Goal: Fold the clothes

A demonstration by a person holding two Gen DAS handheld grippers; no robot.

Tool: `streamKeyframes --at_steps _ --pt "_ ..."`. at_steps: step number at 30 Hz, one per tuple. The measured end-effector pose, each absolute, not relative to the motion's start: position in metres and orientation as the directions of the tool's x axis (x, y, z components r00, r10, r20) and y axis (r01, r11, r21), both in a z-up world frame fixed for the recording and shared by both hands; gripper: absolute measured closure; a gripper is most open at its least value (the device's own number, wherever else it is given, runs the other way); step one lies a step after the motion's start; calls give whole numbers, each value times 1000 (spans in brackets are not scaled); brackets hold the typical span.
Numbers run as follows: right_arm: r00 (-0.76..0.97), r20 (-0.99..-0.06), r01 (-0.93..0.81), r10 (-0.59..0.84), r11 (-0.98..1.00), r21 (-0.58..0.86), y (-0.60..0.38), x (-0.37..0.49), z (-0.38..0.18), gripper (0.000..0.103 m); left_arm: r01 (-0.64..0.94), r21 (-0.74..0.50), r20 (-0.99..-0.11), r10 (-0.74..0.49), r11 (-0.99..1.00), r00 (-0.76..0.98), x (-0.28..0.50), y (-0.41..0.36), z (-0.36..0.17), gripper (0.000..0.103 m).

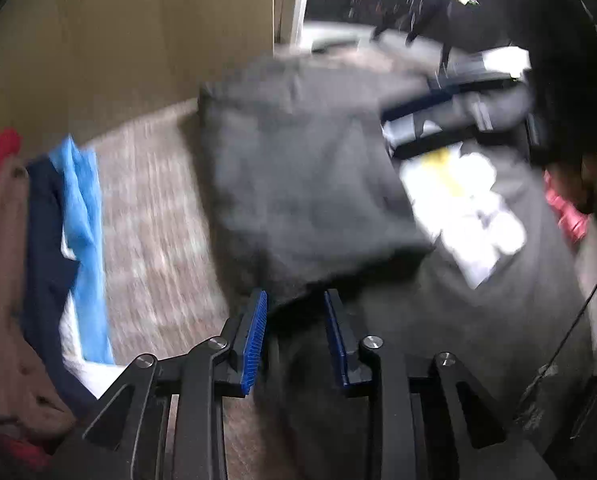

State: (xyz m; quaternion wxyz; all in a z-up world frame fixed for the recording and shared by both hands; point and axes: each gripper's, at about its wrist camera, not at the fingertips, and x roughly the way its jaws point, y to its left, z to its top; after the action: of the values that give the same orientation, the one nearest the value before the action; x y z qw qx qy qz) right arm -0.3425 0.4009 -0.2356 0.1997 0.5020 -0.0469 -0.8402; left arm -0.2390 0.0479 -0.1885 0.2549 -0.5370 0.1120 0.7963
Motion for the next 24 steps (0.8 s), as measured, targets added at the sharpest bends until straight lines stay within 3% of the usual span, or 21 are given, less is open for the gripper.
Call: streamKeyframes --at_steps 4,8,11,16,18,21,24 --pt "-366 -903 272 -226 -954 129 391 -363 -273 54 -482 -101 -909 278 -870 -312 -225 35 -172 76" --pt "-395 -913 284 -104 -959 -14 380 -348 -276 54 -396 -112 -890 269 -912 -367 -181 1 -134 76" --pt "-431 -885 247 -174 -966 70 391 -325 -248 54 -307 -135 -877 258 -942 -406 -118 -46 -100 74" --pt "-541 -801 145 -257 -966 213 422 -268 -192 52 -135 -181 -894 221 -974 -391 0 -97 -90 68" --pt "-557 -781 104 -283 -956 273 433 -242 -183 45 -83 -204 -907 220 -976 -360 38 -106 -99 68" --pt "-559 -760 77 -331 -934 350 443 -204 -180 45 -30 -244 -924 242 -969 -298 80 -113 -122 68" --pt "-536 -786 79 -307 -946 316 431 -159 -190 45 -31 -262 -929 260 -965 -264 95 -114 -139 68"
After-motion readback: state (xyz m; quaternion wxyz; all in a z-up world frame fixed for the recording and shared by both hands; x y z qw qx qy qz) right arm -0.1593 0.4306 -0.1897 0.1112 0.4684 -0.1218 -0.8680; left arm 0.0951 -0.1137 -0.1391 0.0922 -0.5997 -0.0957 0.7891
